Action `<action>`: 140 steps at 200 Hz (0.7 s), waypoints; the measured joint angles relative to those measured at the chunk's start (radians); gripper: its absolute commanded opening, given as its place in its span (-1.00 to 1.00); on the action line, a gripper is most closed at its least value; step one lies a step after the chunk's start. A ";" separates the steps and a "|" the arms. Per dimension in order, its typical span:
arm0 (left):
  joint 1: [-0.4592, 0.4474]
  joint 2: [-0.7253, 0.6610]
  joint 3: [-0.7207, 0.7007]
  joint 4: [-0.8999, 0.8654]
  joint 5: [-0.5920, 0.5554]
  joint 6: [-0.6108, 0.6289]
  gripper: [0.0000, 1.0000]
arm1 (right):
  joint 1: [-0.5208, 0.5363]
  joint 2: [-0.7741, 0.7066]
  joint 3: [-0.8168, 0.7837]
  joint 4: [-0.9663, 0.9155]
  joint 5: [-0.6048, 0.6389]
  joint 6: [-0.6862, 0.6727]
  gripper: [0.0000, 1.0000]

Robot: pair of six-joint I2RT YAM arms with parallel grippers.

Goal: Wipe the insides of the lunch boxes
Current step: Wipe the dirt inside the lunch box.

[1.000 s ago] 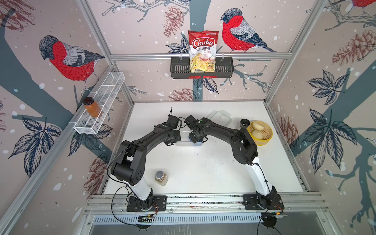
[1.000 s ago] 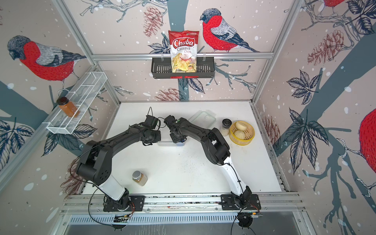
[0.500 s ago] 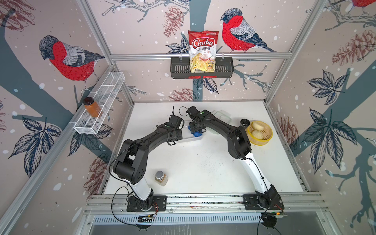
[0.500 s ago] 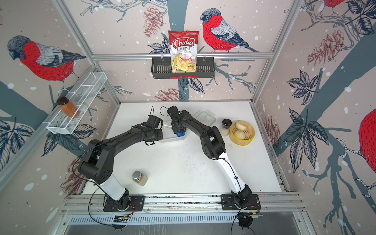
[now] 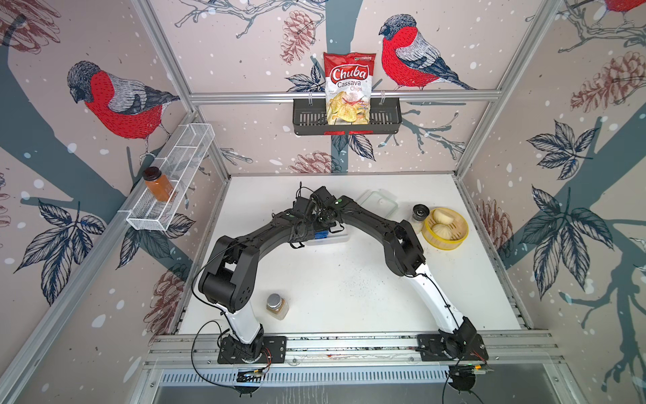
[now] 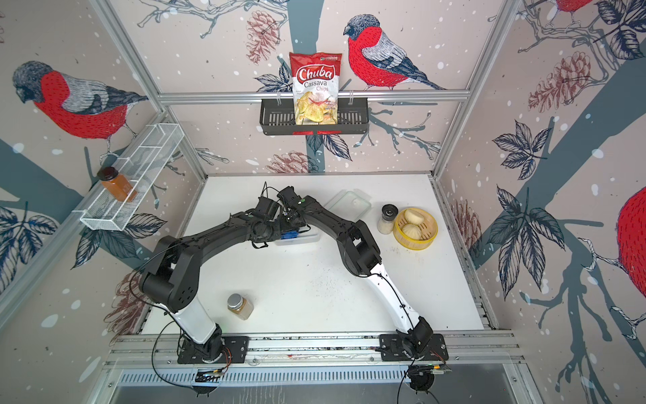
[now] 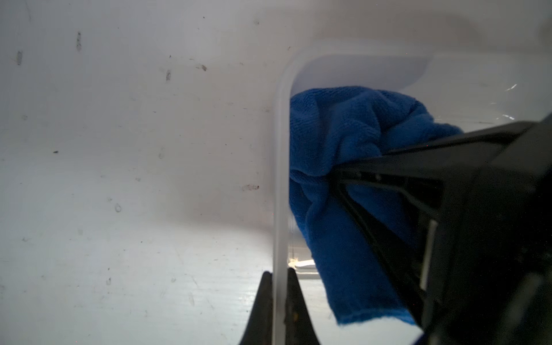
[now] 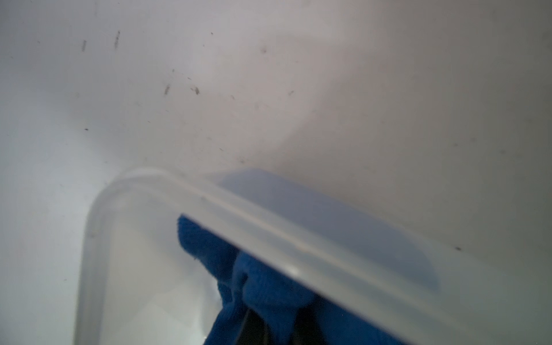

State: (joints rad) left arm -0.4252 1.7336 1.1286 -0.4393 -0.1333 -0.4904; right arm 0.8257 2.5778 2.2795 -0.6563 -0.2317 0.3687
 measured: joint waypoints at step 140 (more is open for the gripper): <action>-0.014 0.011 0.024 -0.047 0.045 0.024 -1.00 | 0.010 -0.155 -0.246 -0.079 -0.059 -0.115 -1.00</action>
State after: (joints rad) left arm -0.4393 1.7447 1.1526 -0.4866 -0.0883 -0.4664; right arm 0.8352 2.4229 2.0338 -0.7353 -0.2905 0.2539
